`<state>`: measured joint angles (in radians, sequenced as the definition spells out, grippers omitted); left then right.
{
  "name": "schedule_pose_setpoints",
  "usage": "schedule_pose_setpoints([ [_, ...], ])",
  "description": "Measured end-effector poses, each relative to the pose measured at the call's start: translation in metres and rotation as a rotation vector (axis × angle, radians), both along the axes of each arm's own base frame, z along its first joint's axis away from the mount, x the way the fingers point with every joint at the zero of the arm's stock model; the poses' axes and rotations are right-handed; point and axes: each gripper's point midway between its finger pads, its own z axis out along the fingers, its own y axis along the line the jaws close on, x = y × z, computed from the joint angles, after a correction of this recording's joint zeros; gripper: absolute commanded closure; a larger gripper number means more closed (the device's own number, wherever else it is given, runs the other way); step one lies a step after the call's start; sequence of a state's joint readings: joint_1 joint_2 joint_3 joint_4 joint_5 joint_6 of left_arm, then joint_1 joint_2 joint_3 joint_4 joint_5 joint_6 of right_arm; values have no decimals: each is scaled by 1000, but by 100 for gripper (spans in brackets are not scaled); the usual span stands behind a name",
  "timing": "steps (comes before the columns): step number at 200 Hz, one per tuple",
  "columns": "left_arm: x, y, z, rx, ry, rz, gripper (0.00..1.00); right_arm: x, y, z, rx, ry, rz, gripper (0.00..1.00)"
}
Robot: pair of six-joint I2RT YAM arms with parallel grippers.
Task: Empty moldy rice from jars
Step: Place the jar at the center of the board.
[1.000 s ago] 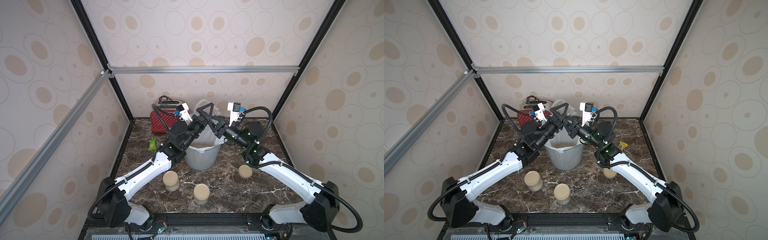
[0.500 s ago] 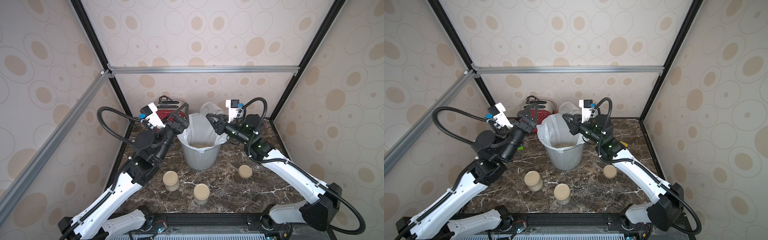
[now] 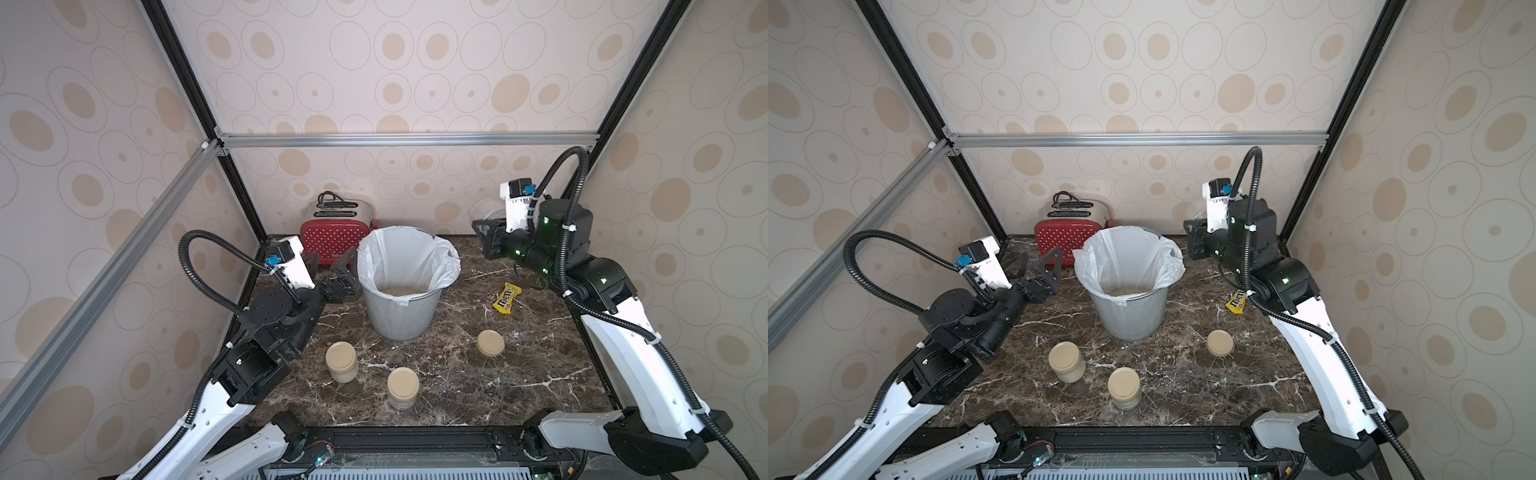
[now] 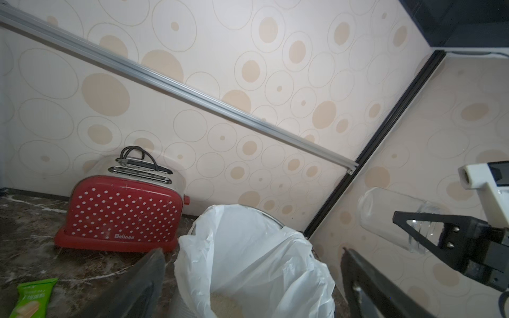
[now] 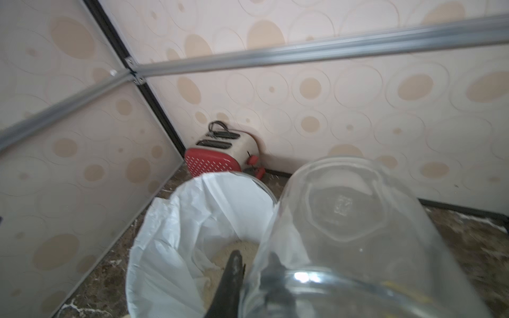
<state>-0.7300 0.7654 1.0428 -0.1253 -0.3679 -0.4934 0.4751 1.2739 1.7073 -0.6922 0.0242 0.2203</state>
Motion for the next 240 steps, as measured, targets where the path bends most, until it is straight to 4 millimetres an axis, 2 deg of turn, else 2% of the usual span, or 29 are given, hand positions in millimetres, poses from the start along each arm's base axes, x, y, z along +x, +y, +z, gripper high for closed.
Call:
schedule_pose_setpoints([
  [21, -5, 8, -21, 40, 34, 15, 1, -6, -12, -64, -86, 189, -40, 100],
  [41, -12, 18, -30, 45, 44, 34, 1, -19, -18, -130, -155, 390, -57, 100],
  [57, -16, 24, -37, 37, 49, 46, 1, -32, -22, -169, -185, 515, -67, 100],
  [69, -19, 28, -40, 25, 51, 53, 1, -39, -23, -189, -194, 582, -73, 100],
  [105, -19, 29, -52, 18, 78, 60, 1, -49, -17, -228, -175, 727, -71, 100],
  [142, -16, 27, -58, 11, 101, 59, 1, -57, -3, -283, -145, 896, -49, 100],
  [162, -16, 26, -60, 1, 109, 57, 1, -59, 2, -303, -135, 960, -46, 100],
  [240, -14, 24, -73, -15, 146, 54, 1, -54, 21, -330, -70, 1032, -10, 100],
])
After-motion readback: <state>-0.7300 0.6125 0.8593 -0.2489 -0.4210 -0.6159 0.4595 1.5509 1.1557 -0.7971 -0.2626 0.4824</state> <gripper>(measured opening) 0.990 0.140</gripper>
